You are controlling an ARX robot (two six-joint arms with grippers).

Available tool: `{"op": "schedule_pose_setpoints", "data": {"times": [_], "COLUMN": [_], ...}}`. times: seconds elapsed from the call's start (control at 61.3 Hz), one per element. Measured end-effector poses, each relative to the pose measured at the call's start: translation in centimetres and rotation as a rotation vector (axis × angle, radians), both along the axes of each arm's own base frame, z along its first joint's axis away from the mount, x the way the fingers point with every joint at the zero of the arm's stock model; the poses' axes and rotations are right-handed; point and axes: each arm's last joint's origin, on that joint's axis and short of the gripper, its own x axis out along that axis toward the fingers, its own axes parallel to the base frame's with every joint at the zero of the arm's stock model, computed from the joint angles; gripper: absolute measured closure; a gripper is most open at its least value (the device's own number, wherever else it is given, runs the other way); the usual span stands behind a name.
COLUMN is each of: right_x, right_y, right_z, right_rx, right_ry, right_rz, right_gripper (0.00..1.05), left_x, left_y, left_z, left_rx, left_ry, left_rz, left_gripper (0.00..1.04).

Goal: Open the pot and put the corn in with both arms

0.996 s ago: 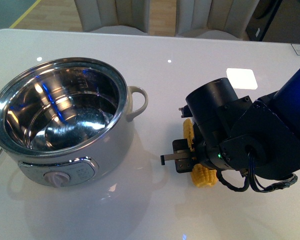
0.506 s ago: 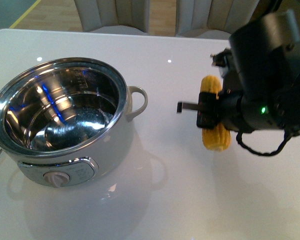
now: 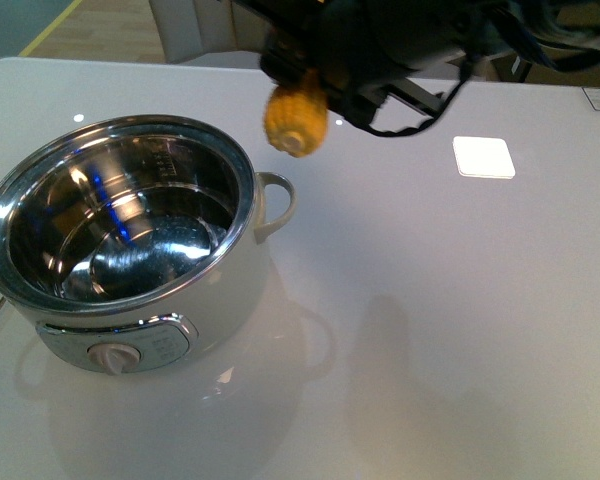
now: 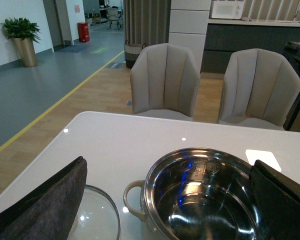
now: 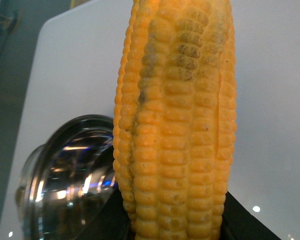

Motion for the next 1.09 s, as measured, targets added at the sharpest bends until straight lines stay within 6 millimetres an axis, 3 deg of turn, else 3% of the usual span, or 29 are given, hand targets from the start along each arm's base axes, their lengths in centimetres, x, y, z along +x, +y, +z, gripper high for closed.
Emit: {"op": "schedule_pose_setpoints", "data": {"times": [0.163, 0.326, 0.588, 0.849, 1.094], "right_x": [0.1, -0.6, -3.1, -4.0, -3.5], "right_y": [3.4, 5.8, 8.8, 10.1, 10.3], "right_z": [0.4, -0.8, -4.1, -4.8, -4.3], "right_rx": [0.058, 0.055, -0.006, -0.038, -0.036], "right_ry": [0.034, 0.091, 0.206, 0.224, 0.185], "right_rz": [0.078, 0.156, 0.296, 0.36, 0.342], "right_gripper": [0.82, 0.82, 0.82, 0.82, 0.36], "left_x": [0.0, 0.0, 0.0, 0.0, 0.0], "left_y": [0.0, 0.0, 0.0, 0.0, 0.0], "left_z": [0.0, 0.0, 0.0, 0.0, 0.0], "left_rx": [0.0, 0.0, 0.0, 0.0, 0.0], "left_ry": [0.0, 0.0, 0.0, 0.0, 0.0], "left_rz": [0.0, 0.0, 0.0, 0.0, 0.0], "left_gripper": [0.07, 0.07, 0.07, 0.07, 0.07]}}
